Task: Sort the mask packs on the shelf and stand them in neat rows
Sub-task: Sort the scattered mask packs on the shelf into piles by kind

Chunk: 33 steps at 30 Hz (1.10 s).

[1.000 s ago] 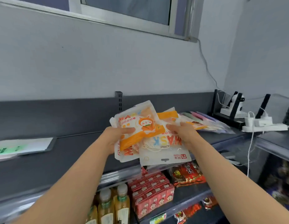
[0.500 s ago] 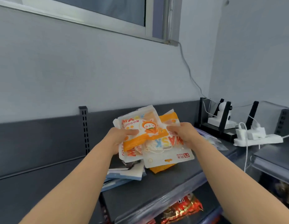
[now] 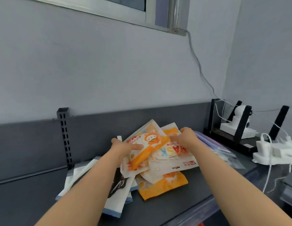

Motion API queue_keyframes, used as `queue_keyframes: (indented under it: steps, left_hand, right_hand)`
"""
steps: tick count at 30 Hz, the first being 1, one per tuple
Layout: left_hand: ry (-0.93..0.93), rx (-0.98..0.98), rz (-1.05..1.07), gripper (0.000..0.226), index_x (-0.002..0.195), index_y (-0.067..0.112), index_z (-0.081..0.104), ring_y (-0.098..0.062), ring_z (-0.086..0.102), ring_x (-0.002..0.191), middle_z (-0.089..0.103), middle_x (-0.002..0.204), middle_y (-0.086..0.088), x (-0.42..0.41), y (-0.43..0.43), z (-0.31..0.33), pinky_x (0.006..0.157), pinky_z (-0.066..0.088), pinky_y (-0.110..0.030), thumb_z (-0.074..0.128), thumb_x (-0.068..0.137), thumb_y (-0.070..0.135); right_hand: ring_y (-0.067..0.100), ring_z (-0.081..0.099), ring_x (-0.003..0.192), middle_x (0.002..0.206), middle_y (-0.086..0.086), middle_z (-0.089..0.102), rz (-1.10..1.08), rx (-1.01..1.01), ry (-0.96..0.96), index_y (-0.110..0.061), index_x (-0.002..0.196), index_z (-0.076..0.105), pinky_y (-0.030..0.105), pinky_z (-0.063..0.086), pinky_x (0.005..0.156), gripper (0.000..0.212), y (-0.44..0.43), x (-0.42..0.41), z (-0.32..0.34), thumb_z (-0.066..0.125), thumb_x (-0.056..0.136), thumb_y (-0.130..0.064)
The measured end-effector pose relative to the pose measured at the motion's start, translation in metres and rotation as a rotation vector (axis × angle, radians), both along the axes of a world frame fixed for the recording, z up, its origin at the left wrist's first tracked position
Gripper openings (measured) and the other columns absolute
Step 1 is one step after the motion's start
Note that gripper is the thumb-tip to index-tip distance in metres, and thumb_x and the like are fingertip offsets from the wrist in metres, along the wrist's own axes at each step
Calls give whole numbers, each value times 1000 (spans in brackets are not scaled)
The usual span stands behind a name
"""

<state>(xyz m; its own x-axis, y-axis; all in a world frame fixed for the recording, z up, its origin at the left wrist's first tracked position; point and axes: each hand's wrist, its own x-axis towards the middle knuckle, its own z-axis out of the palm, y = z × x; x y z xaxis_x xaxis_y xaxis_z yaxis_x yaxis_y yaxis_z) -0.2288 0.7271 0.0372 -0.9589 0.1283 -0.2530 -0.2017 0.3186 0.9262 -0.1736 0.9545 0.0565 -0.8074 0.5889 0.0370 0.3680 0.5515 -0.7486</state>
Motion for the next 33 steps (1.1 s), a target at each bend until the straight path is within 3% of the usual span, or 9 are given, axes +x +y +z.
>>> queue_keyframes:
  steps: [6,9,14,17,20,27,29,31,33]
  left_hand:
    - [115,-215,118,132,153,19,8,-38,34,137,26,154,-13,-1,0,-2,105,38,-58,89,55,53]
    - [148,-316,170,132,155,19,3,-39,23,143,13,159,-15,9,-1,-6,110,31,-60,83,59,61]
    - [152,-263,135,109,152,10,22,-35,36,137,31,155,-13,25,3,-10,107,38,-50,72,72,64]
    - [192,-228,133,97,152,10,25,-33,37,138,32,155,-11,33,8,-10,107,36,-45,68,80,59]
    - [234,-236,165,88,151,9,28,-33,38,137,34,154,-12,40,10,-9,106,37,-44,67,84,53]
    - [364,-92,267,61,143,11,44,-29,44,133,46,146,-9,60,6,2,104,40,-40,66,91,34]
    - [404,-40,291,54,139,11,49,-26,48,129,51,142,-7,68,-1,7,101,40,-38,65,92,30]
    - [439,-7,312,50,137,11,52,-23,52,122,55,138,-5,77,-12,11,93,44,-34,64,92,29]
    - [455,7,339,48,136,13,53,-20,55,115,57,134,-4,87,-29,14,85,43,-31,63,93,29]
  right_hand:
    - [15,65,79,90,2,68,87,202,-22,-13,97,54,32,57,74,30,12,0,-2,60,89,-41]
    - [17,67,81,93,6,70,158,264,4,-13,106,60,33,57,76,27,13,8,2,57,93,-37]
    - [16,54,71,107,17,69,244,210,63,-5,121,61,38,55,70,39,5,22,5,55,93,-31]
    - [15,58,74,99,10,69,277,215,82,-11,122,60,37,56,78,36,3,27,7,56,94,-33]
    - [12,62,78,90,-4,60,309,228,106,-19,131,54,31,54,68,42,5,27,8,57,93,-37]
    - [10,56,90,130,0,57,401,234,251,-19,134,55,22,46,74,44,-10,31,18,61,92,-34]
    - [11,58,86,134,-1,56,465,215,307,-18,132,56,22,50,72,42,-26,32,23,61,92,-31]
    - [16,61,98,135,-1,56,522,188,347,-18,130,57,27,52,82,40,-46,30,25,61,92,-32]
    - [17,56,116,137,-1,54,580,178,357,-20,130,57,26,43,88,39,-70,30,25,61,93,-32]
